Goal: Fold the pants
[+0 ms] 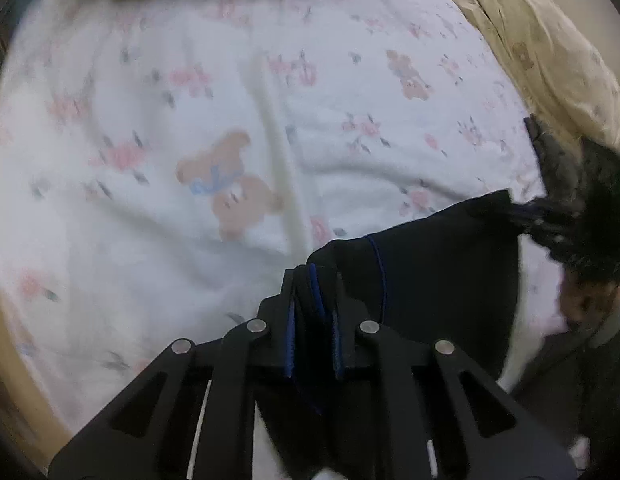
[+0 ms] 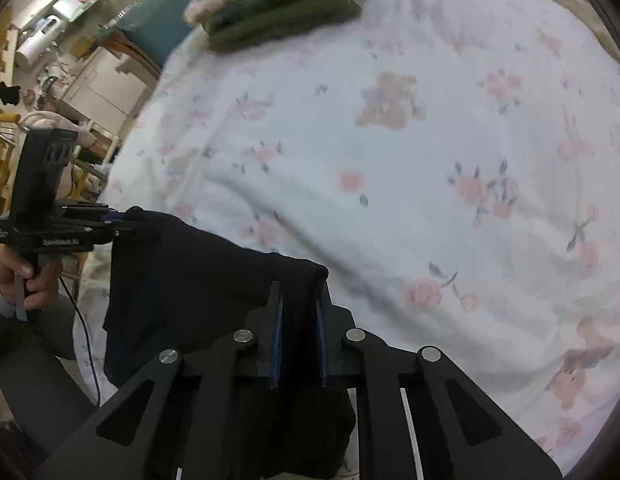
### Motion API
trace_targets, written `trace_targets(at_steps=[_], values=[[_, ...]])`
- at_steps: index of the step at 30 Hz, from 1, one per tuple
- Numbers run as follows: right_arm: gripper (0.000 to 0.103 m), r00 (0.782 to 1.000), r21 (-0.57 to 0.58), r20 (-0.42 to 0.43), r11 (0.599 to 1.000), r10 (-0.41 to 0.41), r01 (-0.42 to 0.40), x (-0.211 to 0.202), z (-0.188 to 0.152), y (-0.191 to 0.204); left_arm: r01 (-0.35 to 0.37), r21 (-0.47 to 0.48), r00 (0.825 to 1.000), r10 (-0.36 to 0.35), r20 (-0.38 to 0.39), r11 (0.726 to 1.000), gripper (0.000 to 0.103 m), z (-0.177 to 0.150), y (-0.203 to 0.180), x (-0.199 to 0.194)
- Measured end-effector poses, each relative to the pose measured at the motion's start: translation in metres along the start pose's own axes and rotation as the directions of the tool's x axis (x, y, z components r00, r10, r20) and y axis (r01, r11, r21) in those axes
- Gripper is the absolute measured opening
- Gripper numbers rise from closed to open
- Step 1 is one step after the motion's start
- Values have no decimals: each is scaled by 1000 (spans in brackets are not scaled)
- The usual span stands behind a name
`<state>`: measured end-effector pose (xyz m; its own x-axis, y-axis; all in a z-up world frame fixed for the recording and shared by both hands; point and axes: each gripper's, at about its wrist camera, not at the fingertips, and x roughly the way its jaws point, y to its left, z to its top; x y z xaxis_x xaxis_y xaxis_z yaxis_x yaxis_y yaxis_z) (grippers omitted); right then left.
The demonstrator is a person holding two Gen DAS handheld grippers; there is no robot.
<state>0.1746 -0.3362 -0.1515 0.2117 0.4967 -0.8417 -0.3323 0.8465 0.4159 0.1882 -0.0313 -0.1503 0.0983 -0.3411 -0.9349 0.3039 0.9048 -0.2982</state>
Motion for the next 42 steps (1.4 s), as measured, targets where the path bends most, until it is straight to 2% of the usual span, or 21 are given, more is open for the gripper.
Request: trace_targets(at_steps=[2, 4, 6, 8, 10, 12, 15, 21, 24, 26, 27, 28, 30, 32, 33, 34, 35, 36, 38, 41, 42], values=[[12, 999, -1, 52, 1000, -12, 12, -10, 5, -1, -21, 40, 996, 17, 87, 999, 10, 7, -7, -14], [11, 986, -22, 163, 999, -31, 35, -29, 9, 0, -32, 62, 981, 19, 191, 998, 10, 14, -10, -31], [11, 975, -29, 220, 999, -26, 34, -38, 12, -1, -67, 91, 968, 42, 249, 994, 10, 15, -10, -37], [11, 974, -60, 224, 997, -38, 52, -36, 11, 1, -90, 122, 966, 57, 253, 988, 10, 15, -11, -32], [11, 972, -83, 229, 994, -45, 65, -32, 11, 4, -146, 177, 956, 93, 277, 973, 10, 10, -16, -30], [11, 973, -102, 225, 992, -47, 71, -34, 8, 5, -194, 263, 944, 108, 312, 945, 10, 2, -28, -29], [11, 974, -111, 225, 993, -21, 47, -45, -2, 4, -230, 328, 939, 121, 321, 916, 11, -14, -39, -37], [11, 976, -155, 219, 987, 1, 33, -61, -34, 15, -263, 450, 929, 98, 357, 854, 11, -48, -62, -55], [11, 976, -209, 218, 976, -9, 56, -67, -52, 29, -278, 519, 931, 95, 351, 808, 11, -77, -74, -59], [11, 983, -245, 186, 968, -6, 52, -67, -64, 38, -286, 578, 939, 105, 326, 764, 11, -98, -82, -56], [11, 988, -270, 155, 961, -21, 63, -64, -70, 43, -294, 612, 946, 131, 297, 734, 11, -108, -86, -52], [11, 996, -292, 84, 955, -31, 54, -56, -79, 48, -288, 639, 955, 167, 244, 714, 11, -116, -87, -44], [11, 996, -320, -15, 944, -87, 77, -40, -92, 55, -216, 651, 976, 171, 131, 728, 11, -129, -87, -34], [12, 988, -336, -108, 940, -109, 67, -27, -104, 63, -253, 672, 965, 230, 126, 696, 23, -139, -92, -27], [14, 985, -337, -125, 939, -121, 73, -24, -106, 64, -268, 676, 957, 269, 106, 687, 29, -141, -94, -23], [18, 981, -332, -127, 938, -148, 99, -24, -108, 65, -253, 669, 958, 277, 74, 699, 36, -142, -93, -22], [25, 979, -312, -127, 943, -161, 114, -26, -108, 63, -229, 654, 963, 264, 45, 721, 36, -142, -91, -24], [39, 978, -282, -137, 953, -157, 113, -29, -109, 59, -194, 625, 971, 239, 12, 756, 36, -140, -87, -30], [51, 973, -228, -165, 966, -161, 121, -36, -113, 52, -176, 572, 977, 213, 3, 801, 36, -134, -79, -44], [51, 977, -195, -140, 971, -163, 135, -55, -116, 46, -94, 433, 996, 90, 30, 896, 37, -119, -63, -80], [51, 982, -175, -110, 975, -156, 135, -62, -116, 44, -85, 352, 996, 67, 62, 932, 37, -109, -54, -90]])
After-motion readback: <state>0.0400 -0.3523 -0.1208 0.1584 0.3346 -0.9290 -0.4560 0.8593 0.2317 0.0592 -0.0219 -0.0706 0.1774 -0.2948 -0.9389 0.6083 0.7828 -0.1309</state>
